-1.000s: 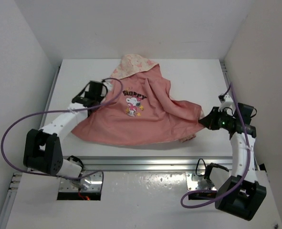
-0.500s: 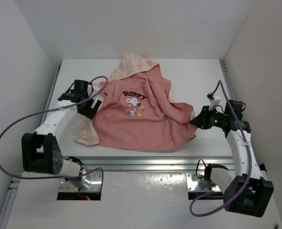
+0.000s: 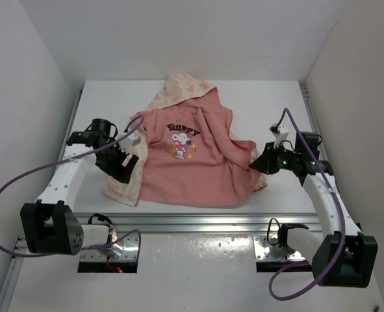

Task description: Zip up the jacket

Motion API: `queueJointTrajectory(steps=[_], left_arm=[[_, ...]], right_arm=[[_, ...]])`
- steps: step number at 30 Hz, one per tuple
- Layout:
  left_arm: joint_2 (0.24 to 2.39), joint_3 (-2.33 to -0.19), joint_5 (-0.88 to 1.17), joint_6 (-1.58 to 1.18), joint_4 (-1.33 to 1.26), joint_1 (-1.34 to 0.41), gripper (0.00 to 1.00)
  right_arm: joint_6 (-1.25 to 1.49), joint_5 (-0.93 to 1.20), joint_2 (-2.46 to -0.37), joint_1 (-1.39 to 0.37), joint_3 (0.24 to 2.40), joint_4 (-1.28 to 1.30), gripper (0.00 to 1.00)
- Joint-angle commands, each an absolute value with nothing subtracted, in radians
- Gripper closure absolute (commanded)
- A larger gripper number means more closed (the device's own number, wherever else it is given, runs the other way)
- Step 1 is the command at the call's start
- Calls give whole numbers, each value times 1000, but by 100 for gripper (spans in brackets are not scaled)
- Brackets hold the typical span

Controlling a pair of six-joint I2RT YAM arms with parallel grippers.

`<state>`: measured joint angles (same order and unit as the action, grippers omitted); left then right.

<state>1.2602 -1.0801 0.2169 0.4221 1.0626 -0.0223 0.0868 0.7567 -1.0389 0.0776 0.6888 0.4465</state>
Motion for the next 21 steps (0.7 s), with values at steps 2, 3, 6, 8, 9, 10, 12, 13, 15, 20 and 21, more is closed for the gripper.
queueJointTrajectory(steps=[2,3,6,8,9,10,12,13,15,20,21], left_arm=[[1281,-1010,281,470,1131,-60,15],[1272,-988,258,454,1080,-92,15],[1262,-945,179,414,1023,-152,16],[1273,-910,129,358,954,-199,19],[1294,-910,91,347,954,-233,20],[1314,-910,80,335,954,-244,20],[1376,-910,19,290,945,-264,21],[1393,-910,9,275,945,-264,21],[1434,-900,-8,265,945,-264,23],[1519,-900,-23,265,934,-242,25],[1519,-891,-9,265,934,-242,25]], right_arm=[[81,746,-1077,69,727,413,100],[78,746,-1084,72,733,413,100],[83,745,-1097,69,732,410,100],[78,739,-1103,69,732,402,100],[77,736,-1106,69,733,402,100],[78,732,-1106,71,738,402,100],[78,732,-1115,71,739,410,100],[75,727,-1115,71,742,411,100],[72,726,-1120,69,747,411,100],[69,715,-1126,71,762,416,100],[69,712,-1134,71,762,417,100]])
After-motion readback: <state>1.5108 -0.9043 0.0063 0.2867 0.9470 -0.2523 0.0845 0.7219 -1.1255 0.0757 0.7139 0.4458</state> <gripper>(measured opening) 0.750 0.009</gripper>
